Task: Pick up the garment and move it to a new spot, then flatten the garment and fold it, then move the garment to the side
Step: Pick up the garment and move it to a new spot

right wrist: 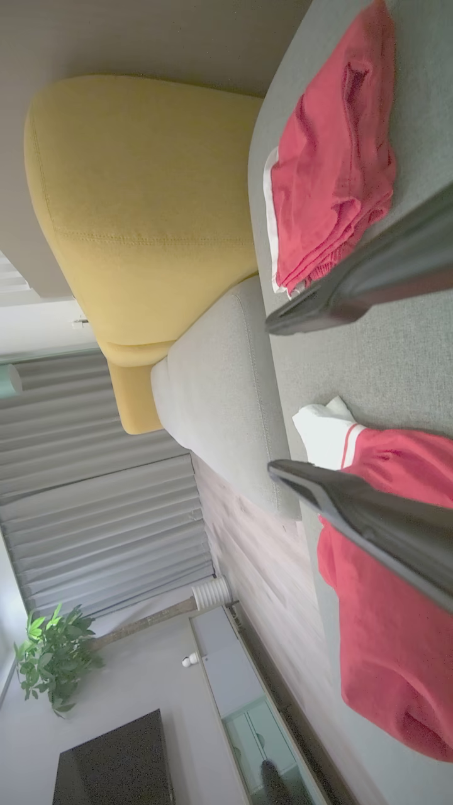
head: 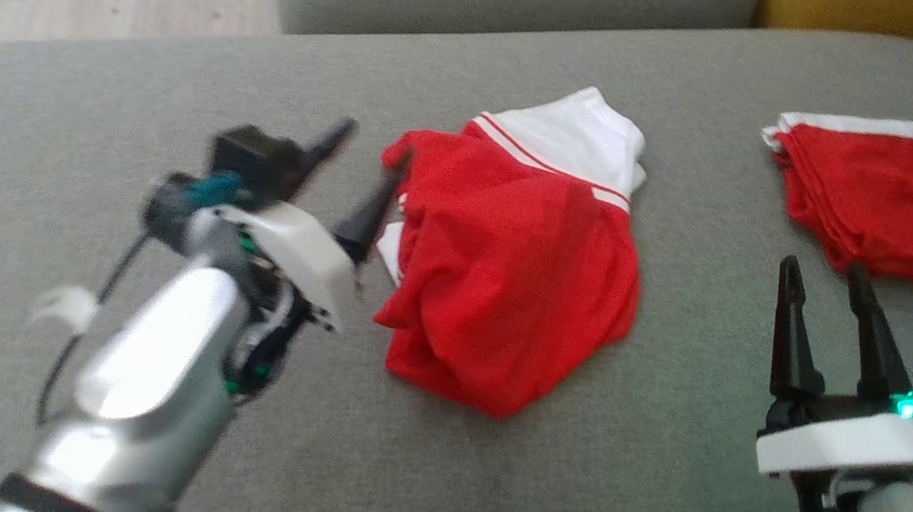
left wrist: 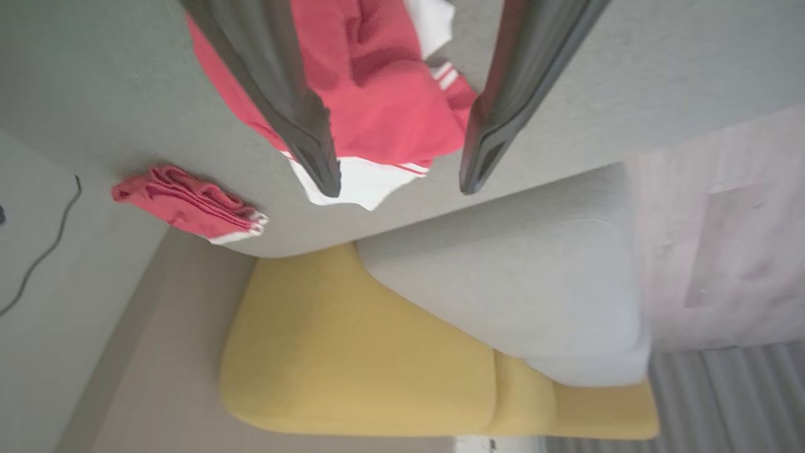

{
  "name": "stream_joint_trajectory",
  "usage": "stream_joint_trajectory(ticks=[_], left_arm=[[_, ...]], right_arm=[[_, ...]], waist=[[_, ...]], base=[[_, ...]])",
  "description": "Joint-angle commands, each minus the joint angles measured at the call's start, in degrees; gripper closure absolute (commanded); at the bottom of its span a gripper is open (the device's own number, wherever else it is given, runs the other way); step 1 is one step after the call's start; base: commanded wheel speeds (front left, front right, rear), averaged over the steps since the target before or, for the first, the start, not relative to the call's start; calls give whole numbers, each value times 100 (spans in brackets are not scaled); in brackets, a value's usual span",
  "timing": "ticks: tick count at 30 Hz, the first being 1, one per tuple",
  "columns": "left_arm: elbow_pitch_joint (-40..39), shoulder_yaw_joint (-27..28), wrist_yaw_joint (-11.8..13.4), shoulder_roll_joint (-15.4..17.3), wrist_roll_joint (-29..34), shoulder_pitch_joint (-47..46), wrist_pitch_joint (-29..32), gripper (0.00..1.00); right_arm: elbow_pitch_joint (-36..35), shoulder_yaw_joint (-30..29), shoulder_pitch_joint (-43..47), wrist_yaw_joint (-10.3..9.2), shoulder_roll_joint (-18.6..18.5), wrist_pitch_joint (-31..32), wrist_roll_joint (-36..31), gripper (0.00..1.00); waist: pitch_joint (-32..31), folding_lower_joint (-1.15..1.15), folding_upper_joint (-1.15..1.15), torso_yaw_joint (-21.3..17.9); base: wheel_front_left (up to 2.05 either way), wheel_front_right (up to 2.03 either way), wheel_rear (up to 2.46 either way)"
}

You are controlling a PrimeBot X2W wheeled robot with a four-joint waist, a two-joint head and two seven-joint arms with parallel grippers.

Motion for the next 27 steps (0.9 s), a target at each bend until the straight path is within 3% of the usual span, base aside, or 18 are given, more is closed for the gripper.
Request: stream_joint_trajectory(ticks=[1,8,15,20,27], left_arm=[[-361,315,107,272,-10,-112,-97,0],[-1542,702,775,685,96,1042,-691,0],[-2319,1028,1390,479,471,2392,-886,0],[-2539,1267,1384,277,834,2787,-889,0],[-2508,1629,1143,31,1097,2914,-890,0]], right_arm=[[-217,74,50,42,-76,-62,-36,0],[-264,36,286,42,-56,-62,-67,0],[-325,-47,478,42,-59,-62,-60,0],[-339,-36,558,42,-101,-62,-82,0],[-342,42,545,42,-119,-62,-81,0]], waist=[[-100,0,0,149],[-253,0,0,362],[-275,0,0,402],[-257,0,0,440],[-251,0,0,399]], base=[[0,0,0],[0,0,0],[0,0,0],[0,0,0],[0,0,0]])
